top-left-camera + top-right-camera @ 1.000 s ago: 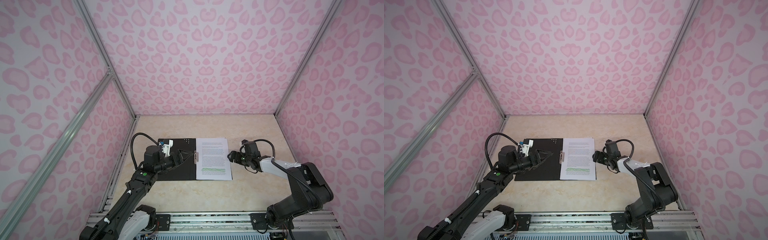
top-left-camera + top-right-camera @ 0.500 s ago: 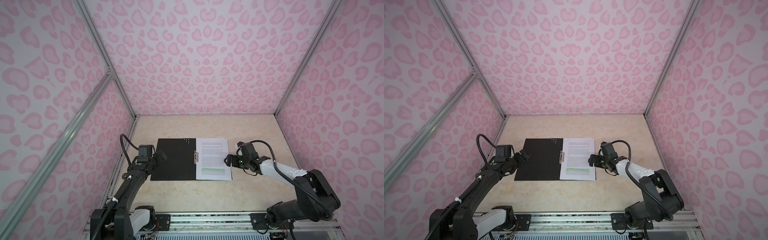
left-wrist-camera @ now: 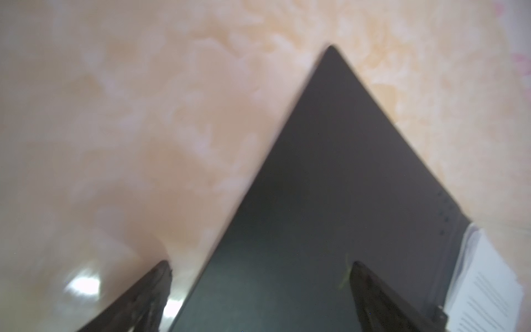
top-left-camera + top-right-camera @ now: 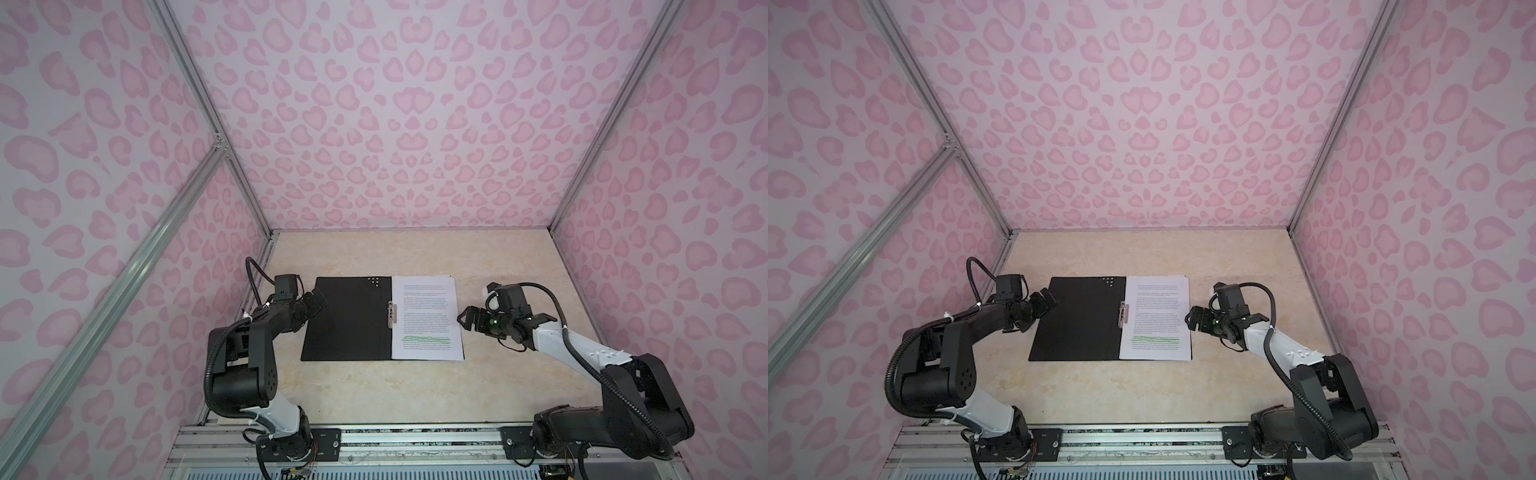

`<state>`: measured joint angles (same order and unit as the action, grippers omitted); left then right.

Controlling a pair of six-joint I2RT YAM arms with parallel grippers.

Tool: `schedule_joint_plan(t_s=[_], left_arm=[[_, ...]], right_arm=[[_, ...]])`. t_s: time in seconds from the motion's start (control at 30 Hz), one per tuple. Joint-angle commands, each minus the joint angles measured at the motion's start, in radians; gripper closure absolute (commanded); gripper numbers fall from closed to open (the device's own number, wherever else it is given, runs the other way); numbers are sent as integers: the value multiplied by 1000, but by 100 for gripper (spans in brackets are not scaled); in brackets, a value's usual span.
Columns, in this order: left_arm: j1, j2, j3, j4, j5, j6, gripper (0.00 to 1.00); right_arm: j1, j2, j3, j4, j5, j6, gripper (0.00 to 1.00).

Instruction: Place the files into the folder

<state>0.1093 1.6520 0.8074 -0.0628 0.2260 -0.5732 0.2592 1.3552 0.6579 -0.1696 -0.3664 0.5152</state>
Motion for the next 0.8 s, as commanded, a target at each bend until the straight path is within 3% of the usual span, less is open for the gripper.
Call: schedule_joint_plan(t_s=[0.0,0.2,0.33,0.47,0.6,0.77], left_arm=[[-58,6,-23,-97,104,-2,3],[-183,-82,-135,34,297,-97,3],[-283,-131,-205,132,348,-153,3],[-271,-197,-250,168,345,-166,2],[-223,-154,-201,133,326,-123,2],[-214,22,-103,120,378,-99,3]], right_arm=[[-26,-13,3,-43,18,-20,6],[-21,5,60,-83,27,-55,9],[-29,30,98,-102,87,-69,9],[-4,57,148,-103,90,-75,10],[49,121,222,-157,167,-104,11],[-86,195,254,-125,190,-63,8]])
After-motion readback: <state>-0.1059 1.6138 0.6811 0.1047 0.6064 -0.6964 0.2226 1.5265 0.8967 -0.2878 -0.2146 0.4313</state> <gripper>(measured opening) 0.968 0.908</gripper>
